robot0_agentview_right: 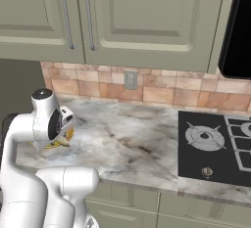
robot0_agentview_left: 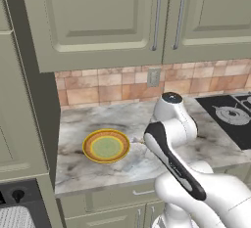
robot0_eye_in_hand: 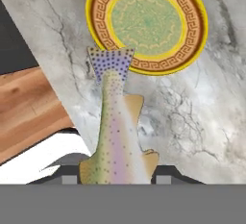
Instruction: Place the fish on the top rack of the oven, and slide the tray back inside. Close the oven door.
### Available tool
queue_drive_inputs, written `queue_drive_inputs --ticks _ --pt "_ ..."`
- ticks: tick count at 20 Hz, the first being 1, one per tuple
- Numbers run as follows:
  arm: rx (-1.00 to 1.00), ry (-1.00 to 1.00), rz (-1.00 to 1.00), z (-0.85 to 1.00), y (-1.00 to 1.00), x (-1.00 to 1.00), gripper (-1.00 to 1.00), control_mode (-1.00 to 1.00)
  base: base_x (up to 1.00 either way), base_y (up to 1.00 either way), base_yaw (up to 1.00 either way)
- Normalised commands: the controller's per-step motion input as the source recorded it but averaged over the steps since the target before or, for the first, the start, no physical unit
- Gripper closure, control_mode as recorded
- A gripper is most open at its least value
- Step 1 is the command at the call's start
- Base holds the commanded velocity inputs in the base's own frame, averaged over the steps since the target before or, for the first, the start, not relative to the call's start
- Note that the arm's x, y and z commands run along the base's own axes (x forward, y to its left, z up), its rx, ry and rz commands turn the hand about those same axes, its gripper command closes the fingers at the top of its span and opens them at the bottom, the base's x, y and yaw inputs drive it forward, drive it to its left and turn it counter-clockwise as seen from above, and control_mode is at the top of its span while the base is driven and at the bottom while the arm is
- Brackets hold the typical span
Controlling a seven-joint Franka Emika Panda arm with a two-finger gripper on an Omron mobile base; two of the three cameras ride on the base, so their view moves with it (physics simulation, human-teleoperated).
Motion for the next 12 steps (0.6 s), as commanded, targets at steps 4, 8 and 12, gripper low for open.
queue_drive_inputs --ticks 4,8,12 --pt "0.00 -0.01 0.00 0.06 -0.55 -0.57 1.00 -1.00 0.00 0.00 0.00" --pt "0.00 -0.01 0.00 0.08 -0.50 -0.57 1.00 -1.00 0.00 0.00 0.00" --pt "0.00 0.00 0.00 0.08 -0.44 -0.53 1.00 -1.00 0.00 0.00 0.00"
